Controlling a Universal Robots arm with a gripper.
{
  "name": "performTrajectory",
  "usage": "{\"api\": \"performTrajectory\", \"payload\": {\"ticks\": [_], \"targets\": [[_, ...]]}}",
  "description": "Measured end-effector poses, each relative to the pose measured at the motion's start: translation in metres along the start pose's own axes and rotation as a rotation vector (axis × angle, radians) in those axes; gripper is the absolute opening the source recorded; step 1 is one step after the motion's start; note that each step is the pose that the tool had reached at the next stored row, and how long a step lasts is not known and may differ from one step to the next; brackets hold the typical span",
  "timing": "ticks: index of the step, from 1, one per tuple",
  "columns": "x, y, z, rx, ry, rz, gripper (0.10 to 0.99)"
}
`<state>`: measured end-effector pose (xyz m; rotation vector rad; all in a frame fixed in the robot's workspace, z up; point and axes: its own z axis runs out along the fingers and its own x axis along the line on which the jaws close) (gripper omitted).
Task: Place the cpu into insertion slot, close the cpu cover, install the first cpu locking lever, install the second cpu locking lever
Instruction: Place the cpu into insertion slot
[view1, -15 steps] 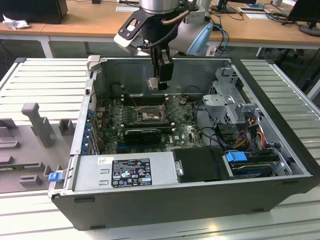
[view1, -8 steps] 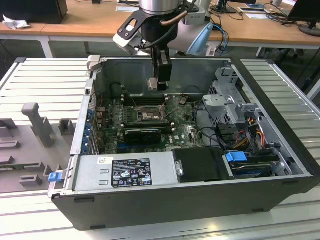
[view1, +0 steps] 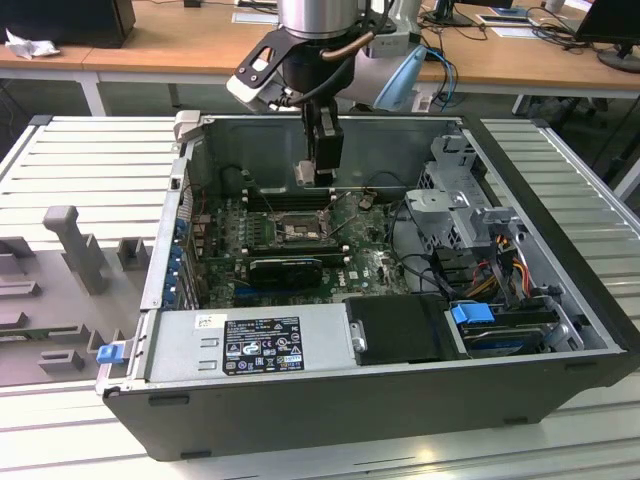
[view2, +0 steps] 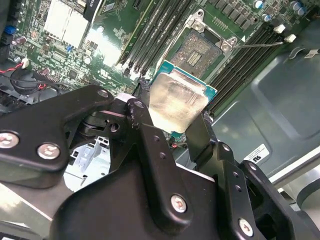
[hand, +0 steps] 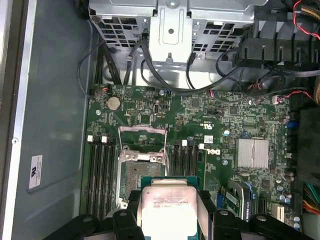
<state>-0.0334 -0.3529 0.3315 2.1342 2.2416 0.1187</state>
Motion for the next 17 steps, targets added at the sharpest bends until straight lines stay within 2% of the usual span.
{"api": "performTrajectory", "payload": {"ticks": [4,17], "targets": [[-0.0001,-0.0004,0.0050,0.000,0.0000,0.000,0.529],[-0.0003,-0.0011,0.0127,0.001,0.0000,0.000,0.529]]}}
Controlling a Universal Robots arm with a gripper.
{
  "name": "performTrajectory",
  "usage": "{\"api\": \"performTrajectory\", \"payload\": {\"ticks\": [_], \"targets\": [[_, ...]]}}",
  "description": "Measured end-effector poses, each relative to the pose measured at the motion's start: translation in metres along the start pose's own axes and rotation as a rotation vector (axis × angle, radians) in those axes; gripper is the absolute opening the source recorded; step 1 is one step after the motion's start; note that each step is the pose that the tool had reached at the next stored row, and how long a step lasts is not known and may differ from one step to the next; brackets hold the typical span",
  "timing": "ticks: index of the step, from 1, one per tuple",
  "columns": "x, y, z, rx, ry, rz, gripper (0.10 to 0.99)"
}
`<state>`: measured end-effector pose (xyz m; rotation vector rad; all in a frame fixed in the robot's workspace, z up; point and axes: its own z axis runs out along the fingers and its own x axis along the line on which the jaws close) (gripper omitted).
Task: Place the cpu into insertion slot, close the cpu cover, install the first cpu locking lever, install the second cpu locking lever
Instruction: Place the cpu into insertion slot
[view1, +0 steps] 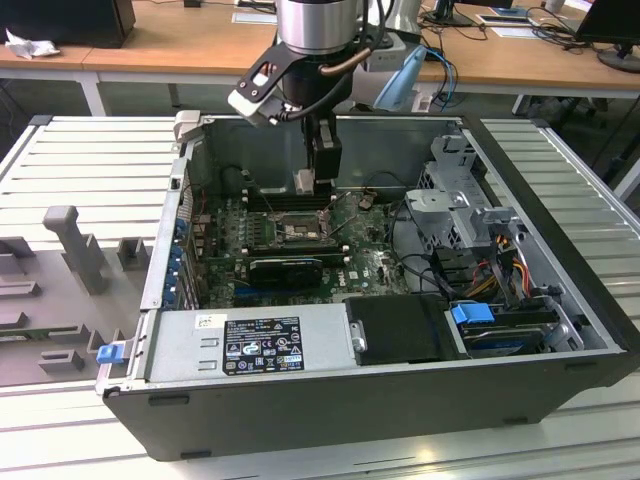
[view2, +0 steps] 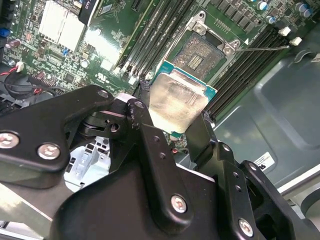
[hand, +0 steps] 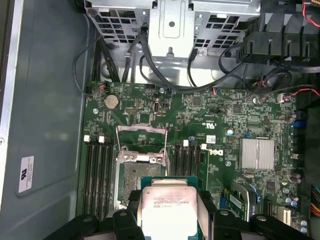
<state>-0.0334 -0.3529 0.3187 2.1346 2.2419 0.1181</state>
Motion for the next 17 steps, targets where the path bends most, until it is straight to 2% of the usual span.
{"api": "performTrajectory", "payload": {"ticks": [17], "targets": [[-0.0002,-0.0007,0.0084,0.000,0.0000,0.001,0.529]]}}
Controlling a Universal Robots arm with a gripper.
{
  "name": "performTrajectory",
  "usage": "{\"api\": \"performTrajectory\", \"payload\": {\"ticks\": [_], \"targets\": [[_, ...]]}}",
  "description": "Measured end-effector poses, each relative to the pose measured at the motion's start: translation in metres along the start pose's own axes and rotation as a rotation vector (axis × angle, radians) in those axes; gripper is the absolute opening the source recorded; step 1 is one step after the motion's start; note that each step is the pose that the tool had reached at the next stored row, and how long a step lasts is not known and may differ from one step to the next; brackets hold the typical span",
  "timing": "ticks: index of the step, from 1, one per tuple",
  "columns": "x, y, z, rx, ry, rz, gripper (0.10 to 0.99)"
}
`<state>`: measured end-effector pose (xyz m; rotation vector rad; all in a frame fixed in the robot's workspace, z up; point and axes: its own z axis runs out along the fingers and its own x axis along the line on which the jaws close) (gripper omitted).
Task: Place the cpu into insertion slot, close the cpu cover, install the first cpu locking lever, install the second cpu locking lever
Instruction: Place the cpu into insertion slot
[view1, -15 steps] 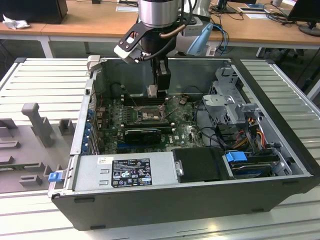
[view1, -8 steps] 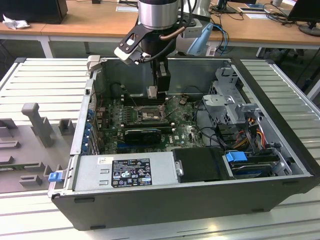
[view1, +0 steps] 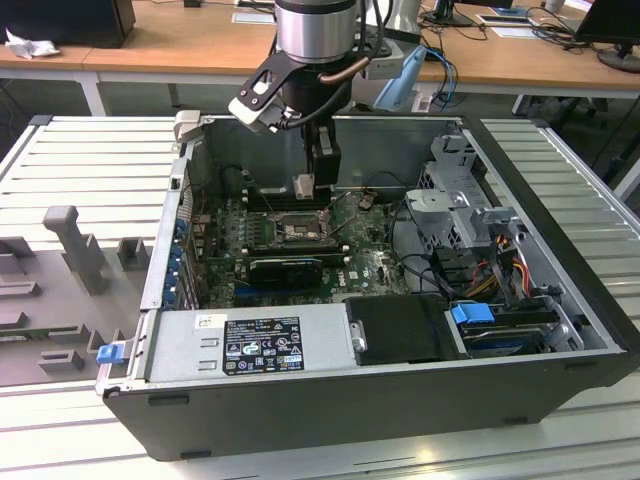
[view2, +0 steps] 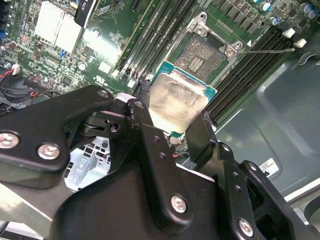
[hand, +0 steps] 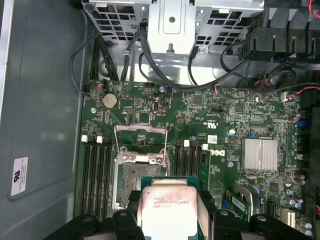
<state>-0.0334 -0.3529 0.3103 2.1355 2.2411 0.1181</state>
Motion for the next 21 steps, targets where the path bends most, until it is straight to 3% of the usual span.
{"api": "performTrajectory", "payload": {"ticks": [9,21], "targets": [[0.0010,-0.0012,0.0086,0.000,0.0000,0.001,0.529],[0.0188,-0.0054,0.0410,0.002,-0.0007,0.012,0.529]]}}
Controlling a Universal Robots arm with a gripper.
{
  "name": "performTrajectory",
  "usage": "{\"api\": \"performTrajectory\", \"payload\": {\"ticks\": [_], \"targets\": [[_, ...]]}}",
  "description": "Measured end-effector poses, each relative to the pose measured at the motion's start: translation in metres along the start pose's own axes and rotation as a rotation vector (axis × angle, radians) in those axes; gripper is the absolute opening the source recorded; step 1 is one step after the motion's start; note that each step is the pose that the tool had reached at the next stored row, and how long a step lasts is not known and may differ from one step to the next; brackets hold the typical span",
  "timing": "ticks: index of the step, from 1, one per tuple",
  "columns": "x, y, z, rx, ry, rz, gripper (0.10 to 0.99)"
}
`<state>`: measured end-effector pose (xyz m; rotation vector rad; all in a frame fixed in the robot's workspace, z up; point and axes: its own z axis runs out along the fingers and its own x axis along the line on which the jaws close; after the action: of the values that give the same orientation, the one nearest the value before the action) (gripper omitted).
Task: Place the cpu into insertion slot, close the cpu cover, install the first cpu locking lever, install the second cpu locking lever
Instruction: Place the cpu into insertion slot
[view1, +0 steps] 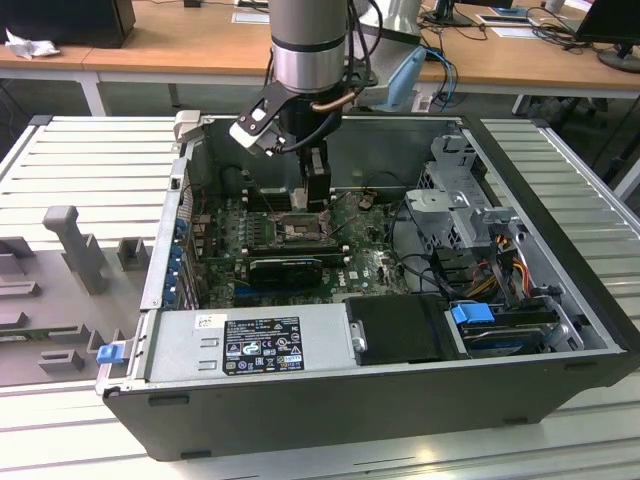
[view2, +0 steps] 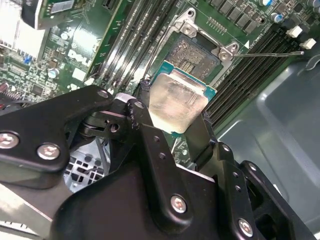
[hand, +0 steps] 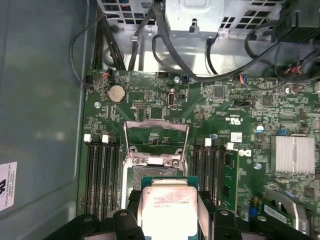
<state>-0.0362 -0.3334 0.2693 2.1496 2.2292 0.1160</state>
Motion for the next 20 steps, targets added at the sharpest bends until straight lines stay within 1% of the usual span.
{"api": "performTrajectory", "payload": {"ticks": [2,4,5,7,8,9,15,17,18,20], "targets": [[0.0000,-0.0002,0.0026,0.000,-0.0003,0.004,0.529],[0.0000,-0.0003,0.0041,-0.001,-0.0028,0.027,0.529],[0.0000,-0.0004,0.0042,-0.001,-0.0053,0.031,0.529],[-0.0001,-0.0005,0.0050,-0.001,-0.0146,0.035,0.529],[0.0000,-0.0005,0.0060,-0.001,-0.0173,0.035,0.529],[0.0013,-0.0013,0.0091,-0.001,-0.0183,0.035,0.529],[0.0067,-0.0045,0.0214,0.000,-0.0183,0.035,0.529],[0.0083,-0.0081,0.0282,0.000,-0.0183,0.035,0.529],[0.0086,-0.0093,0.0302,0.000,-0.0184,0.035,0.529],[0.0087,-0.0098,0.0350,-0.001,-0.0184,0.035,0.529]]}}
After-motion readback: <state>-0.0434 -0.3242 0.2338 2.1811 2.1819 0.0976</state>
